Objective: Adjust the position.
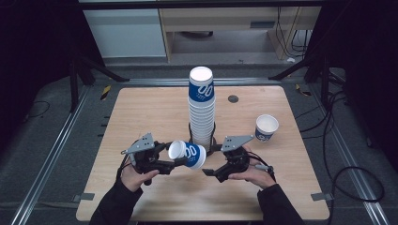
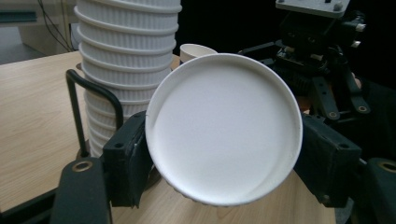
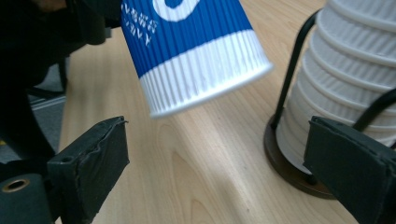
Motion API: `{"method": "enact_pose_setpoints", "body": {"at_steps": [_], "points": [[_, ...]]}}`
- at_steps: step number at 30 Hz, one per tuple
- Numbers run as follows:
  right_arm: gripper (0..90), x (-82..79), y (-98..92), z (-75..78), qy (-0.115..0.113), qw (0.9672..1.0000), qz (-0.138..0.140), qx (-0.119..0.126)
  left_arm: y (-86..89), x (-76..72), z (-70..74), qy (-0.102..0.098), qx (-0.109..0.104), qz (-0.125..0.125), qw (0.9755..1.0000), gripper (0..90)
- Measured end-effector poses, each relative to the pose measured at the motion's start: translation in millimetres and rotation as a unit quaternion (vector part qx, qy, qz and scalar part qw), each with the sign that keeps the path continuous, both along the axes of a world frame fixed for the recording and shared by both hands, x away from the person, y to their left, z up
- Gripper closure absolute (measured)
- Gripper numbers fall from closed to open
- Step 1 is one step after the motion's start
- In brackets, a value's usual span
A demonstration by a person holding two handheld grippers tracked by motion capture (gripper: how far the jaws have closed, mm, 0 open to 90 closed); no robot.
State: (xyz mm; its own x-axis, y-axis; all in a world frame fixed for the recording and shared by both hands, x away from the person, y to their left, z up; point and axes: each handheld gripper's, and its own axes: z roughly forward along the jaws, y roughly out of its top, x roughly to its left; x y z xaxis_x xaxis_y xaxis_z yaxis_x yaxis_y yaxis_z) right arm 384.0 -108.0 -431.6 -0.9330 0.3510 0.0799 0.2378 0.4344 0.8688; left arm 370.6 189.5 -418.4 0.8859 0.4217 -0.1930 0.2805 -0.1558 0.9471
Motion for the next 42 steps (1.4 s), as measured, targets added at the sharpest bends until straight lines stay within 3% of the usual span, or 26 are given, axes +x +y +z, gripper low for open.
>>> {"method": "enact_pose_setpoints", "body": {"at_steps": [12, 25, 42], "points": [[6.3, 0.2, 10.8, -4.6, 0.01, 0.9995, 0.029, 0.01, -13.4, -7.8, 1.2, -0.004, -0.017, -0.031, 0.9994, 26.6], [11.4, -2.9, 20.3, -7.8, 0.005, 0.9982, 0.059, 0.009, -20.6, -8.8, -4.9, 0.006, -0.001, -0.055, 0.9985, 26.7], [15.0, -3.1, 16.4, -5.6, -0.003, 0.9979, 0.064, -0.002, -20.9, -9.4, -3.2, 0.012, 0.01, -0.058, 0.9982, 21.6]]}}
